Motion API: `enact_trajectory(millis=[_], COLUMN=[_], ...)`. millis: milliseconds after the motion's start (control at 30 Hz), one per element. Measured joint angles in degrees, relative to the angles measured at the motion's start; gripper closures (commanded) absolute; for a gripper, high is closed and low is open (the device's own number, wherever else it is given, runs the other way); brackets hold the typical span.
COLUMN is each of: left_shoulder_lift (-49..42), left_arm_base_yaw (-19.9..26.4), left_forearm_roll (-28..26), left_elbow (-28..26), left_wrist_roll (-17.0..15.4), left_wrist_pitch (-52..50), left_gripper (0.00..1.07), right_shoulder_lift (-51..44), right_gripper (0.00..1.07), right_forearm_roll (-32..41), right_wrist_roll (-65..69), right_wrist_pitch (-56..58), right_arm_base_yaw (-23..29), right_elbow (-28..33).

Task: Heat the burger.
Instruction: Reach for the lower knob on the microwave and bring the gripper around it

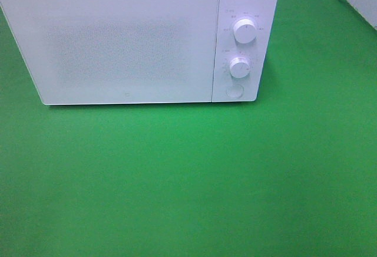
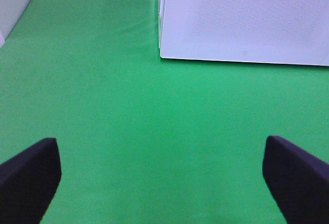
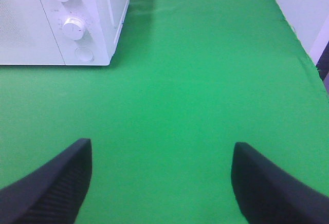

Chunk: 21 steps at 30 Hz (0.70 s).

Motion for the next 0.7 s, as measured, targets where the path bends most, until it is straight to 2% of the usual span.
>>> enact_trajectory(millis=[700], left_shoulder_lift=[0.0], left_arm_base_yaw=[0.0], left_forearm_roll=[0.0], left_elbow=[0.0], left_wrist_roll=[0.0], left_wrist_pitch=[0.0], left_gripper=[0.07], right_shoulder_lift=[0.0], right_gripper=[0.34], right_forearm_roll=[0.0], right_wrist_roll=[0.0], right_wrist_pitch=[0.0], right_arm_base_yaw=[0.0], right_elbow=[0.0])
